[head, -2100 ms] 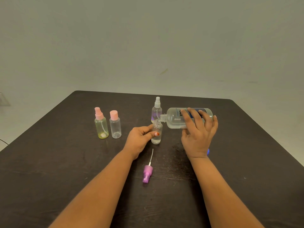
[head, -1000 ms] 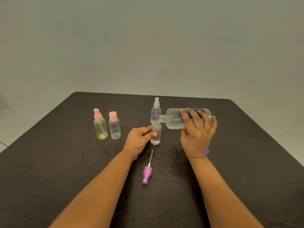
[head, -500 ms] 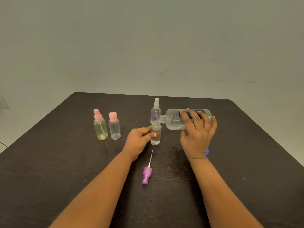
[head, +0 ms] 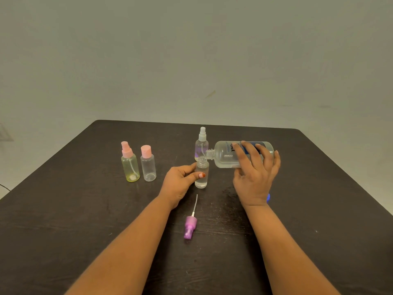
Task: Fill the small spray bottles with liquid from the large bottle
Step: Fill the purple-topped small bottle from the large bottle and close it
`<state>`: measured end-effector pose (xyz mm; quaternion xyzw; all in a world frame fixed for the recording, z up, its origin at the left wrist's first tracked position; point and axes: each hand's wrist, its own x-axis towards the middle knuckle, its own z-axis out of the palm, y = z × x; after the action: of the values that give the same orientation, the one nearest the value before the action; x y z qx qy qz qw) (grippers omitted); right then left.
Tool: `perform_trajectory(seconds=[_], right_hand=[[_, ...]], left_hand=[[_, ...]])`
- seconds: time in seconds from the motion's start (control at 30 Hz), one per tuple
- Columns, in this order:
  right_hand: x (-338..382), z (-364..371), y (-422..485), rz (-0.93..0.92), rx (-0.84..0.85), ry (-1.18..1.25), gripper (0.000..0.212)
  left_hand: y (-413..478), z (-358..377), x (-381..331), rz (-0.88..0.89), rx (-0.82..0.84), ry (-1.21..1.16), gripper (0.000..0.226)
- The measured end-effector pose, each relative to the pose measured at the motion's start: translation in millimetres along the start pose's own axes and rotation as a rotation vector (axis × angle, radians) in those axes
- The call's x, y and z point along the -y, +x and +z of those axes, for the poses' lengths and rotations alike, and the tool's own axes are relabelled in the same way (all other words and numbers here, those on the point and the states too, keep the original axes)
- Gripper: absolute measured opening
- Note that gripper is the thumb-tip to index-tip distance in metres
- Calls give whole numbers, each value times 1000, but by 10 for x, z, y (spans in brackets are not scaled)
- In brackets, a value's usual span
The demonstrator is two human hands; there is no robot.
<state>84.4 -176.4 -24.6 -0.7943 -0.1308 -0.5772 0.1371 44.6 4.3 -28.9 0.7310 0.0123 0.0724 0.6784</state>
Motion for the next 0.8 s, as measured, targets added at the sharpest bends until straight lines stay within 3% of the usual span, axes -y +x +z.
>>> perform_trajectory(seconds=[0.8], right_hand=[[-5, -1, 1, -7, 9, 13, 60]], left_hand=[[3, -6, 20, 6, 1, 19, 26]])
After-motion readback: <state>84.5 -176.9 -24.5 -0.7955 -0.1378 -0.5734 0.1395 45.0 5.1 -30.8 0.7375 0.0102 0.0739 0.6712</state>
